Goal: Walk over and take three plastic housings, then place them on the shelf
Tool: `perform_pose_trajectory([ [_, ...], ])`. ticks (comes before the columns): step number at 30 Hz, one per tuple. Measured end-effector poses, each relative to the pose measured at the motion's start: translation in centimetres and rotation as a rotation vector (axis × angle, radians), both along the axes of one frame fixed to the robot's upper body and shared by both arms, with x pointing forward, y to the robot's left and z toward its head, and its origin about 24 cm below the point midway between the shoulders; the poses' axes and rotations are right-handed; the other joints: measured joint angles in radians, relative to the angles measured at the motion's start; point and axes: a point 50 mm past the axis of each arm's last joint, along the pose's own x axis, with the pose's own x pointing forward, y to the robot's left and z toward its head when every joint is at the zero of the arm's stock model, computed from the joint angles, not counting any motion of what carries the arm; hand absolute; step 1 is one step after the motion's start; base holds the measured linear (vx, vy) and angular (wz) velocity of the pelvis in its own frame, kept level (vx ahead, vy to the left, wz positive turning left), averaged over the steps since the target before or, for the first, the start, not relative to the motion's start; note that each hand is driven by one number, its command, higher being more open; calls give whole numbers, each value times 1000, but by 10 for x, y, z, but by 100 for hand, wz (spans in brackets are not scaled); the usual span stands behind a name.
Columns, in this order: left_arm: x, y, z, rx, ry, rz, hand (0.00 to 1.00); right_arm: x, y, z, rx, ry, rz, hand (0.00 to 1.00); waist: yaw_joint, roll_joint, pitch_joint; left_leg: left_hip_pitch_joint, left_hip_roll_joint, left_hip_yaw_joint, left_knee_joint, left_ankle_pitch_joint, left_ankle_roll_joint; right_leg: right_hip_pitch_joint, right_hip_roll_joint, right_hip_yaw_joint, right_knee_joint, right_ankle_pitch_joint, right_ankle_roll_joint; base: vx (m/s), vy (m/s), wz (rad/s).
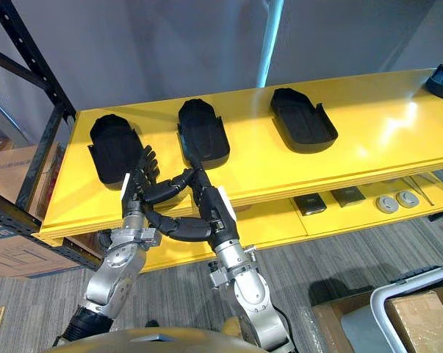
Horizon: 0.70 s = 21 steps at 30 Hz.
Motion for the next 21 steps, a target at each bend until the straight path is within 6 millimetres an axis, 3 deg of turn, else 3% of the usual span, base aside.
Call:
perform_pose_trajectory([
  [17, 0, 2, 0, 77, 24, 150, 100, -6, 5, -6, 2, 34, 7, 100, 4, 10, -7, 5, 0, -5, 0, 0, 0, 10, 0, -5, -2, 1, 0, 0, 0, 1],
  [21, 1, 13, 0, 65, 42, 248, 100, -10, 8, -7, 8, 41, 21, 100, 2, 14, -9, 6, 0, -6, 0, 0, 0, 11, 0, -6, -2, 0, 0, 0, 0, 0],
])
